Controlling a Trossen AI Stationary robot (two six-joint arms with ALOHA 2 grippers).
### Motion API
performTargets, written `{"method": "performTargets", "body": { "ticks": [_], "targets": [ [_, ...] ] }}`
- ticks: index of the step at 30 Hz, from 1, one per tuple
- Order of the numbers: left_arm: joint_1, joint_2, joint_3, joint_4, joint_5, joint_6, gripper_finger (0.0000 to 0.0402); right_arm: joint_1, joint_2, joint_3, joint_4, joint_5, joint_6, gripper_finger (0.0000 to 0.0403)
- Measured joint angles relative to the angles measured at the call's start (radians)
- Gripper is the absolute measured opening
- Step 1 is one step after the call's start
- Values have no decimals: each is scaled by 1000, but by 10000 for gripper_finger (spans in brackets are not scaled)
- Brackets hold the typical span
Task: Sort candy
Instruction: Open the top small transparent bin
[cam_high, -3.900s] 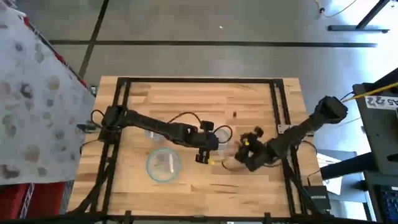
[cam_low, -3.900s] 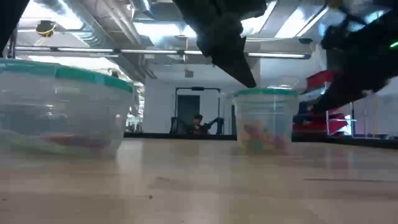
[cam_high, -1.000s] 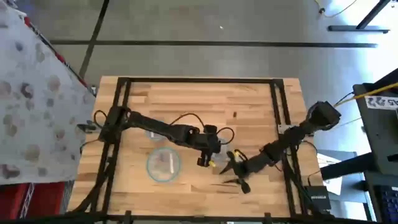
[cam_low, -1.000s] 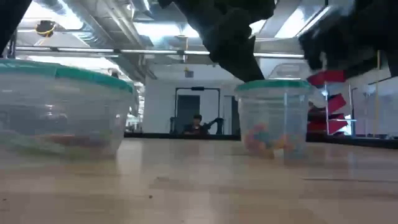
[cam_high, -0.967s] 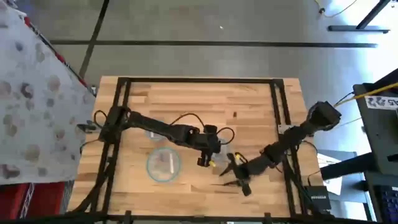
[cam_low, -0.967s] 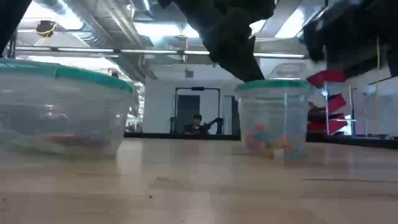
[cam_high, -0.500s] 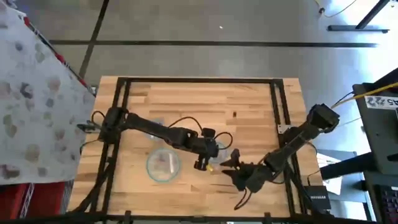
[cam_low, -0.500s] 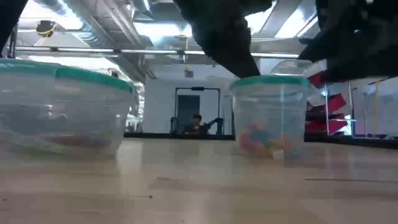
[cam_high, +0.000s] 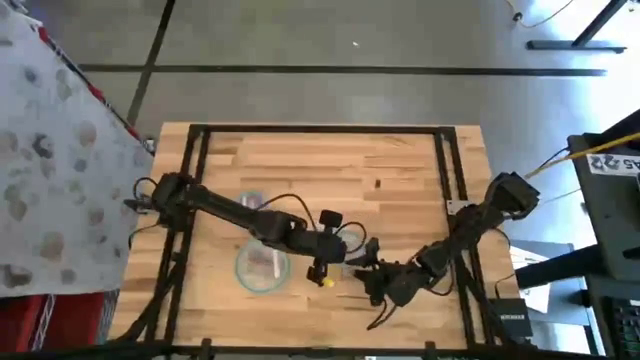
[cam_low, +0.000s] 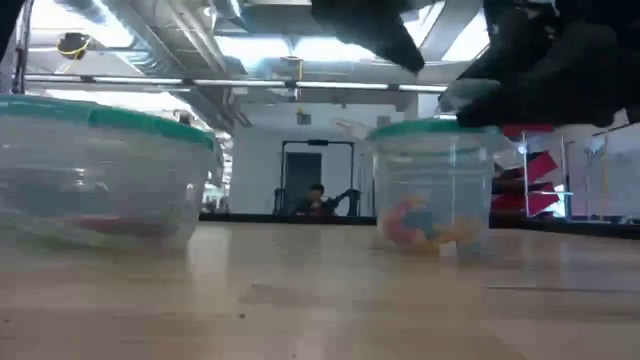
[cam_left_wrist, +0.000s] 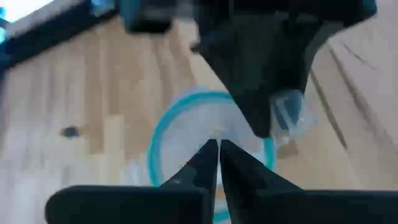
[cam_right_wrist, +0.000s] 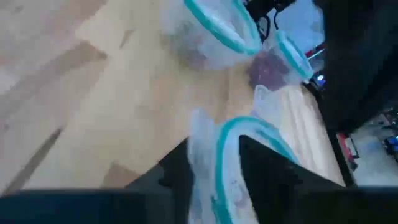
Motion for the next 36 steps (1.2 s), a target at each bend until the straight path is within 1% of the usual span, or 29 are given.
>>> {"method": "performTargets", "body": {
  "ticks": [2, 3, 7, 10, 14, 20, 24, 30, 36],
  "targets": [
    [-10, -18, 0, -2, -29, 1, 3, 0, 0, 0, 1, 1, 3, 22],
    [-15, -28, 0, -2, -43, 0, 3, 0, 0, 0, 4, 1, 1, 14],
    [-47, -54, 0, 0, -110, 0, 3, 0, 0, 1, 27, 18, -2, 17],
    [-77, -74, 0, 1, -178, 5, 3, 0, 0, 20, 25, 38, -6, 8],
    [-112, -100, 2, 4, -257, 20, 3, 0, 0, 56, 20, 72, -53, 7],
    [-170, -130, 2, 25, -478, 6, 3, 0, 0, 118, 20, 147, -145, 3],
    [-213, -161, 2, 20, -580, -48, 3, 0, 0, 153, 23, 189, -204, 2],
    [-305, -199, 3, -12, -602, -176, 3, -21, -2, 178, 23, 263, -282, 2],
    [-400, -194, -5, -51, -647, -267, 3, -94, -2, 196, 28, 269, -376, 1]
  ]
}}
